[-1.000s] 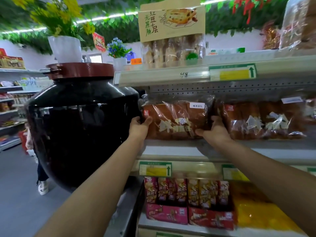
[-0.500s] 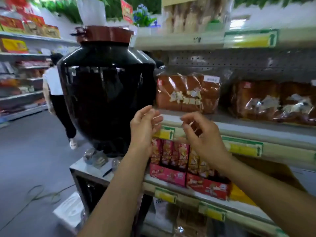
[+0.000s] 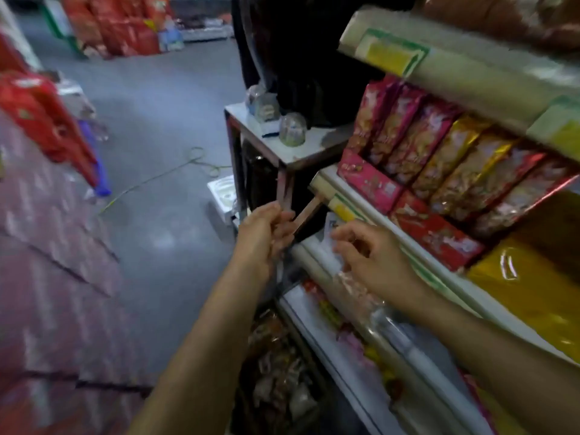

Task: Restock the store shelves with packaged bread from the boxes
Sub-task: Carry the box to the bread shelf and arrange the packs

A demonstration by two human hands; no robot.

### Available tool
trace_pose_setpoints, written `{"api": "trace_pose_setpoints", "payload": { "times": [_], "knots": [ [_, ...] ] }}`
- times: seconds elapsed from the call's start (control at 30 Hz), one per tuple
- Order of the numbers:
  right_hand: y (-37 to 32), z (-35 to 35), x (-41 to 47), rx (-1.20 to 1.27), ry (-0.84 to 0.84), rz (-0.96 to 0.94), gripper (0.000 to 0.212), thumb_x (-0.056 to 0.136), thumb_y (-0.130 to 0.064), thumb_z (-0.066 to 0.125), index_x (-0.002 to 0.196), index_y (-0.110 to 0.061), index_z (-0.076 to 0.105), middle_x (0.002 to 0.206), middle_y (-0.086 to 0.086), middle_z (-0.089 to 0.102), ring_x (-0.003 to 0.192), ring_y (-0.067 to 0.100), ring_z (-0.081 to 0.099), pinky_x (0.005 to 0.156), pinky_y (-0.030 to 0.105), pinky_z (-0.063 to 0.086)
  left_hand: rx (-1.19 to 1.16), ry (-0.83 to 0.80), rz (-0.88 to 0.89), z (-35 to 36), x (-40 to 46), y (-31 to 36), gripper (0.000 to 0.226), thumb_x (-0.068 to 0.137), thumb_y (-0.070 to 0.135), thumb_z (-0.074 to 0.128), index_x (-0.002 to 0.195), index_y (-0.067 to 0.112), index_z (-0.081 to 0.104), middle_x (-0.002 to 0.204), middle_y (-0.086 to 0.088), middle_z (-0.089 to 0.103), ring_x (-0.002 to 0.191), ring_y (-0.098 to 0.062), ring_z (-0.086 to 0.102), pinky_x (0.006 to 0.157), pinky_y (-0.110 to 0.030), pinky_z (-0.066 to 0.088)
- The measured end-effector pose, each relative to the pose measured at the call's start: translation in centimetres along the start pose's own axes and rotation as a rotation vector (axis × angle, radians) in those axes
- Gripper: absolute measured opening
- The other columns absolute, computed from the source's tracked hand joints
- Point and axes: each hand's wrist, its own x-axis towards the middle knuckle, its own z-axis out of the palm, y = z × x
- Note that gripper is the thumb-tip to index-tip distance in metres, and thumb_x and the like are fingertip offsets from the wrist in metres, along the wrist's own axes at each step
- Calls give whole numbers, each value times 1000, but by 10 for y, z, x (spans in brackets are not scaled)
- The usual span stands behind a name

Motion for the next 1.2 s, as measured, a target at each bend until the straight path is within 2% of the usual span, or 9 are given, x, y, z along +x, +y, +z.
{"api": "trace_pose_setpoints", "payload": {
  "times": [0.13, 0.33, 0.47, 0.6, 0.73, 0.93, 1.07, 1.13, 1.2],
  "knots": [
    [40, 51, -32, 136, -163, 139, 25, 92, -3, 57, 88, -25, 65, 73, 15, 61, 57, 12, 56, 51, 19, 46, 15, 176, -147, -64, -17, -67, 20, 101, 17, 46, 87, 15, 60, 73, -1, 64, 61, -15, 53, 43, -22, 45],
    [125, 134, -54, 272, -284, 450, 22, 91, -2, 58, 91, -23, 65, 77, -3, 68, 62, 10, 63, 55, 20, 47, -25, 355, -282, -133, -8, -147, 24, 101, 13, 43, 80, 16, 53, 71, -3, 52, 57, -15, 44, 41, -18, 40],
    [207, 185, -65, 328, -231, 680, 17, 92, -1, 57, 97, -14, 68, 82, 12, 71, 65, 18, 66, 52, 21, 49, -34, 440, -414, -173, 30, -217, 15, 100, 17, 49, 91, 13, 60, 79, -4, 65, 64, -16, 59, 57, -27, 49],
    [288, 238, -72, 424, -142, 900, 10, 93, -7, 60, 99, -11, 67, 89, 16, 73, 76, 29, 68, 64, 35, 53, -102, 436, -542, -209, 69, -297, 13, 97, 20, 51, 88, 13, 57, 58, -1, 64, 50, -12, 59, 50, -26, 49],
    [358, 287, -71, 479, -68, 1050, 9, 94, -11, 59, 100, -10, 66, 92, 16, 71, 80, 30, 68, 65, 36, 52, -134, 535, -619, -242, 107, -368, 15, 100, 19, 52, 107, 10, 62, 83, -8, 72, 79, -23, 67, 67, -36, 53],
    [440, 351, -40, 371, -149, 1103, 16, 97, -16, 56, 113, -16, 58, 103, 12, 64, 95, 28, 64, 78, 40, 56, -48, 521, -672, -282, 158, -439, 9, 103, 20, 49, 100, 17, 57, 93, -6, 70, 89, -22, 67, 70, -35, 53],
    [487, 388, -13, 137, -236, 1009, 39, 94, -19, 57, 132, -11, 51, 103, 5, 59, 95, 26, 60, 91, 46, 53, -52, 579, -705, -297, 201, -475, 12, 102, 17, 48, 98, 13, 59, 95, -7, 66, 88, -21, 64, 73, -35, 54],
    [507, 403, -3, 45, -294, 986, 47, 96, -22, 56, 138, -6, 44, 118, 10, 55, 103, 27, 56, 95, 46, 50, -123, 599, -711, -301, 222, -495, 16, 102, 17, 49, 112, 9, 59, 104, -7, 64, 94, -22, 63, 75, -34, 53],
    [526, 416, 5, -37, -341, 993, 57, 97, -26, 54, 145, -4, 34, 139, 15, 48, 122, 33, 50, 103, 44, 44, -204, 629, -718, -306, 241, -517, 37, 100, 21, 54, 134, 7, 52, 128, -12, 58, 117, -26, 58, 94, -37, 51]
  ]
}}
